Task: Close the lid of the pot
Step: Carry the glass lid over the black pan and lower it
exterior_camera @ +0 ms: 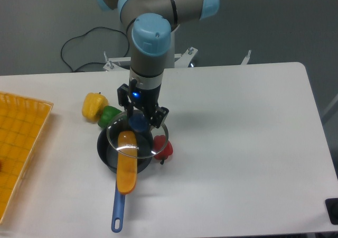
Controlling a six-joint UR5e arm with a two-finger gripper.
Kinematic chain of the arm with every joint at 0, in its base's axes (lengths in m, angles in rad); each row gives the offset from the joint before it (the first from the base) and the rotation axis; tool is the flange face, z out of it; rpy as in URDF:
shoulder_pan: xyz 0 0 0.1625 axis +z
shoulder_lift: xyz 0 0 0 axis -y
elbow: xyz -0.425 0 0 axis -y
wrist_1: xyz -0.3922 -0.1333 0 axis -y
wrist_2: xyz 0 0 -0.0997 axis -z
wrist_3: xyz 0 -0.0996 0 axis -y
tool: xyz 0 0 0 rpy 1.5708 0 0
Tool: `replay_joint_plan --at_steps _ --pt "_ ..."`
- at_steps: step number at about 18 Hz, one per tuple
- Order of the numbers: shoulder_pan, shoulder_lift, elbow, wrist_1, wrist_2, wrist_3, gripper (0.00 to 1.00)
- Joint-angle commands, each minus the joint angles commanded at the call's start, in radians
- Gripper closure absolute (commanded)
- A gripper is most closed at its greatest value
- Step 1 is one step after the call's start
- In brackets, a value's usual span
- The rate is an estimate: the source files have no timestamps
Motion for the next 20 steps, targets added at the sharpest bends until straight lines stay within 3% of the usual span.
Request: replay_joint_plan --at_steps 2,11,20 --pt "-0.005 -0.003 0.0 0.028 0.053 0.0 0.37" --pt "-0.035 -0.005 0.002 0.037 0.127 -0.025 0.37" --pt "-0.06 -0.015 -0.031 0.087 0.13 -0.075 0.37"
